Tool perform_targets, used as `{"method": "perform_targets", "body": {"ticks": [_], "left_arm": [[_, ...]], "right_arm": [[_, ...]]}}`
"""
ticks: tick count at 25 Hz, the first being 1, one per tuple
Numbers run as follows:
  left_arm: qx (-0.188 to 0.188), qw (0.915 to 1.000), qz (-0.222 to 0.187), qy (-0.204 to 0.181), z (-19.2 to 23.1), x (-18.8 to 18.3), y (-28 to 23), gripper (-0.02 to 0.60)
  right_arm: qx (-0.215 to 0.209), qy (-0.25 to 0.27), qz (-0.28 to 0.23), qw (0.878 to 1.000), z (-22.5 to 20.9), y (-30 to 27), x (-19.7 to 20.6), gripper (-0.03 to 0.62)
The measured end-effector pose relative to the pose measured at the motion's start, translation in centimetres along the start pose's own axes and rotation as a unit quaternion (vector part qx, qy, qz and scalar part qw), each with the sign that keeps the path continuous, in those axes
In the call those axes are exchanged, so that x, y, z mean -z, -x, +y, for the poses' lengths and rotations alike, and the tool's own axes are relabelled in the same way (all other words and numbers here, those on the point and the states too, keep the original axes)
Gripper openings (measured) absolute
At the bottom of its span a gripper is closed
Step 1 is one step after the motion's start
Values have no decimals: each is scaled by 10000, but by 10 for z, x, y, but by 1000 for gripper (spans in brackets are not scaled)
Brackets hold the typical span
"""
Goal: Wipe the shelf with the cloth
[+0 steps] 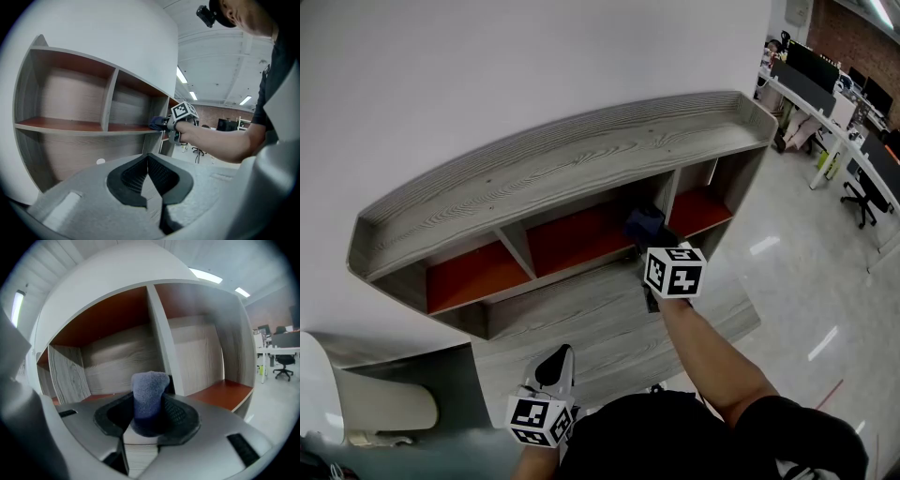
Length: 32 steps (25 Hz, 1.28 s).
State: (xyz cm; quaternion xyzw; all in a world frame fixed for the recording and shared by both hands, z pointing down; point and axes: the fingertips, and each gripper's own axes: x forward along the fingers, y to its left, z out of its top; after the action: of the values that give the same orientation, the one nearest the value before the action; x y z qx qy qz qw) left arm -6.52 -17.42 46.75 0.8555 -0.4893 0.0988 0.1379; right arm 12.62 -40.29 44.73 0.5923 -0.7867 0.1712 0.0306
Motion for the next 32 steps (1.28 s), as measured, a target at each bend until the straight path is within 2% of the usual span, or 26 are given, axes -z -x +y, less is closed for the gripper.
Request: {"method": "perform_targets", "body": {"ticks": [7,20,32], "left_arm": [[37,10000,-26,4,-1,0,0,10],[88,9999,-87,7,-2,-1,3,9],[72,9999,-119,33,0,-2,3,10]], "right_arm": [[-78,-219,-145,9996,5,3,-15,156],[-273,-527,-707,9957,21,16,-73,158],[-305,-200,-1157,9926,33,27,-119,156]]}}
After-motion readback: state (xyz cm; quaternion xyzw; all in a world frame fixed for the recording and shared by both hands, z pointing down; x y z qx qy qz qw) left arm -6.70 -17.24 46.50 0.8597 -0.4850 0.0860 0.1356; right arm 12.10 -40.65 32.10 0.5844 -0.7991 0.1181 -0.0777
